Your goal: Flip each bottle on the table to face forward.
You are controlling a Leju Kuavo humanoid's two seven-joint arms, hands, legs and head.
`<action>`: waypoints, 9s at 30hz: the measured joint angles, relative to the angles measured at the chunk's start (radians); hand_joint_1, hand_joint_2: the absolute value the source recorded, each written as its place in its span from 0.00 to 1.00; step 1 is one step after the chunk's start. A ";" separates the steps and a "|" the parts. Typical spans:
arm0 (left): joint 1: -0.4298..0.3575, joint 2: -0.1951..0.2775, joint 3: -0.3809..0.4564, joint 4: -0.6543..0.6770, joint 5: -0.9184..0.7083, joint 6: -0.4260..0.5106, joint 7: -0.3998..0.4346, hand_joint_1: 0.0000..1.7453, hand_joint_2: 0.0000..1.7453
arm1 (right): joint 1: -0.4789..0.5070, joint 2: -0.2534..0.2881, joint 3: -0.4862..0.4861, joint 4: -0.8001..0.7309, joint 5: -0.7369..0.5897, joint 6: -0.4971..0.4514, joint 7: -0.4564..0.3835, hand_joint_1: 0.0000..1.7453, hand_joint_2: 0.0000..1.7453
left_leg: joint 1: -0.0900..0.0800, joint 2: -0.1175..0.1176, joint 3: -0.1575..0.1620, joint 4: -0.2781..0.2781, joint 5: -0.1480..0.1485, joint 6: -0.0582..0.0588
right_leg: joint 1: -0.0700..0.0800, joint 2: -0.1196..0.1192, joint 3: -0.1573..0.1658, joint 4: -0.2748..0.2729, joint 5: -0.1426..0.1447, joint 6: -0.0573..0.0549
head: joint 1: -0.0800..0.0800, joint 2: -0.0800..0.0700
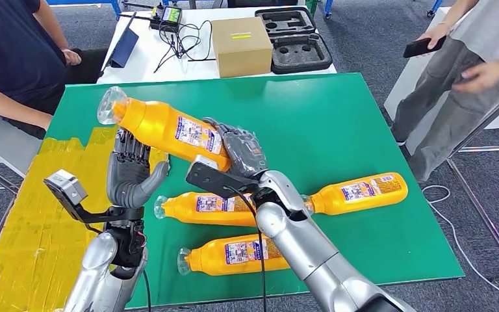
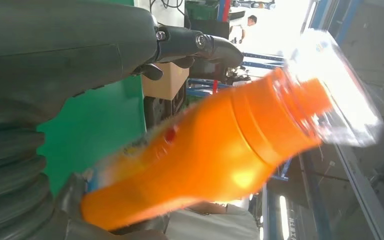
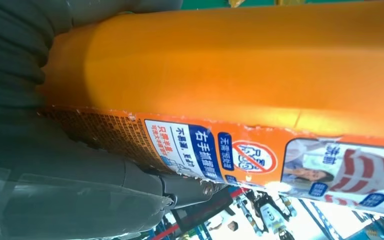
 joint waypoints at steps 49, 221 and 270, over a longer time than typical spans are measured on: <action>0.069 -0.015 0.107 -0.051 -0.040 0.039 0.027 0.00 1.00 | 0.014 0.037 0.309 -0.109 0.210 0.086 0.150 1.00 1.00 | 0.001 0.001 -0.002 0.000 0.000 -0.001 | 0.000 0.001 -0.003 0.000 0.000 -0.001 | 0.000 0.000; 0.044 0.284 0.332 0.221 -0.265 0.639 -0.275 0.00 0.00 | 0.161 -0.381 0.008 -0.443 -0.136 0.010 0.057 0.00 1.00 | 0.001 0.000 -0.003 0.000 0.002 -0.005 | 0.001 0.000 -0.004 0.000 0.002 -0.004 | 0.000 0.000; 0.015 0.196 0.311 0.096 -0.121 0.454 -0.251 0.00 0.00 | 0.008 -0.914 -0.033 -0.271 0.068 0.543 0.000 0.00 1.00 | 0.000 -0.001 -0.005 0.000 0.003 -0.003 | 0.000 -0.001 -0.005 0.000 0.004 -0.001 | 0.000 0.000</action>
